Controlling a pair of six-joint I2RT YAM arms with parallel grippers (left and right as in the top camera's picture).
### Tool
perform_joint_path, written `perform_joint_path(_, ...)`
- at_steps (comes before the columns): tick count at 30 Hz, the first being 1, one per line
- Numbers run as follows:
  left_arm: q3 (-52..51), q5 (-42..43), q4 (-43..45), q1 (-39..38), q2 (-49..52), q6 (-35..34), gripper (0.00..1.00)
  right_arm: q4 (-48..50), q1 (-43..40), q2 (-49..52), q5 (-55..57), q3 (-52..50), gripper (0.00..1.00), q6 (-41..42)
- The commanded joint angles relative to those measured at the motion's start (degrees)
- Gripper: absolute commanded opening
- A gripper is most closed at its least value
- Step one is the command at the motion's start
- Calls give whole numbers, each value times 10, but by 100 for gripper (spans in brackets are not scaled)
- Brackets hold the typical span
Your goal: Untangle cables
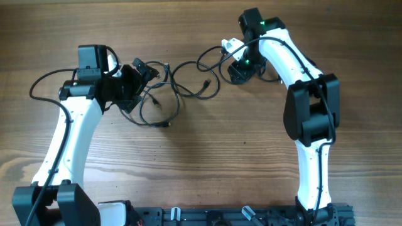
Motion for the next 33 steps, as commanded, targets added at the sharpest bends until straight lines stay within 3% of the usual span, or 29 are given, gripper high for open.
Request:
perform_joint_path(1, 7, -5, 0, 2, -13, 11, 100, 10, -1, 12, 8, -37, 64, -28)
perform_joint_path(7, 7, -5, 0, 2, -13, 11, 100, 37, -1, 13, 8, -80, 59, -27)
perform_joint_path(11, 7, -5, 0, 2, -13, 11, 100, 53, -1, 13, 10, -95, 40, 9)
perform_joint_path(14, 7, -5, 0, 2, -13, 11, 100, 53, -1, 13, 10, -97, 19, 70)
perform_joint_path(17, 7, -5, 0, 2, -13, 11, 100, 51, -1, 12, 10, -96, 4, 119)
perform_joint_path(24, 7, -6, 0, 0, -13, 11, 100, 43, -2, 4, 7, -64, 4, 229)
perform_joint_path(33, 7, -6, 0, 0, -13, 11, 100, -21, -30, -99, 10, 67, 4, 305)
